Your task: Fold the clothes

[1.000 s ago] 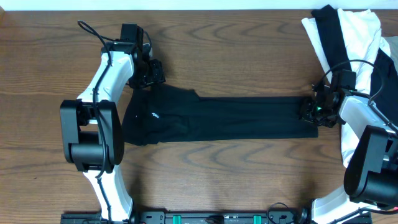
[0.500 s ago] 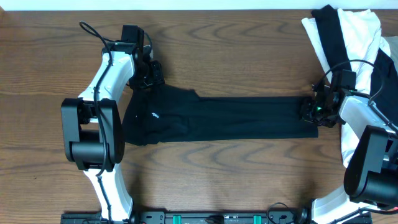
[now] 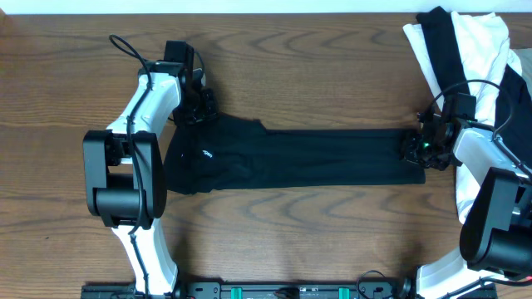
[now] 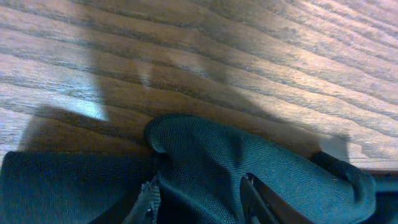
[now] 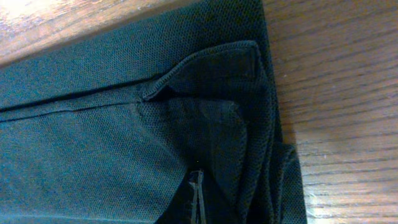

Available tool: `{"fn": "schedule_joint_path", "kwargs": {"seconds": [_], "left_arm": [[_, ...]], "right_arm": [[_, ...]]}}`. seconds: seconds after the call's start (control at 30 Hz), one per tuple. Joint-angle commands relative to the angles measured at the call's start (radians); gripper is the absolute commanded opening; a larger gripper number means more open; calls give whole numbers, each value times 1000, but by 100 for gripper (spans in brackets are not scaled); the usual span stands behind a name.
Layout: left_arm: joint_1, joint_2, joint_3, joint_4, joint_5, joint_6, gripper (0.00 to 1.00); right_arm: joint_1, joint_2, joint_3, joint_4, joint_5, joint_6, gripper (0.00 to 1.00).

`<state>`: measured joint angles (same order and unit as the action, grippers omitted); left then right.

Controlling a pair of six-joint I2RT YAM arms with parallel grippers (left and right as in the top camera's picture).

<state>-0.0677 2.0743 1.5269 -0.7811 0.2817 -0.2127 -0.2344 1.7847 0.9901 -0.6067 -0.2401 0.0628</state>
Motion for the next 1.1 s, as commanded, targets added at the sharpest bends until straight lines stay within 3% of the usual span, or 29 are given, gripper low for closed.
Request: {"fn": "schedule_joint_path", "kwargs": {"seconds": [0.0, 0.17, 0.23, 0.6, 1.07], "left_arm": [[-4, 18, -13, 6, -6, 2, 44], [-4, 18, -12, 10, -3, 2, 14], [-4, 17, -10, 10, 7, 2, 6], [-4, -150, 9, -33, 73, 3, 6], [-4, -240, 0, -412, 39, 35, 6]], "right_arm": [[2, 3, -24, -10, 5, -12, 1], [2, 3, -24, -10, 4, -12, 1], [2, 3, -24, -10, 4, -12, 1], [2, 3, -24, -10, 5, -12, 1], [2, 3, -24, -10, 4, -12, 1]]}}
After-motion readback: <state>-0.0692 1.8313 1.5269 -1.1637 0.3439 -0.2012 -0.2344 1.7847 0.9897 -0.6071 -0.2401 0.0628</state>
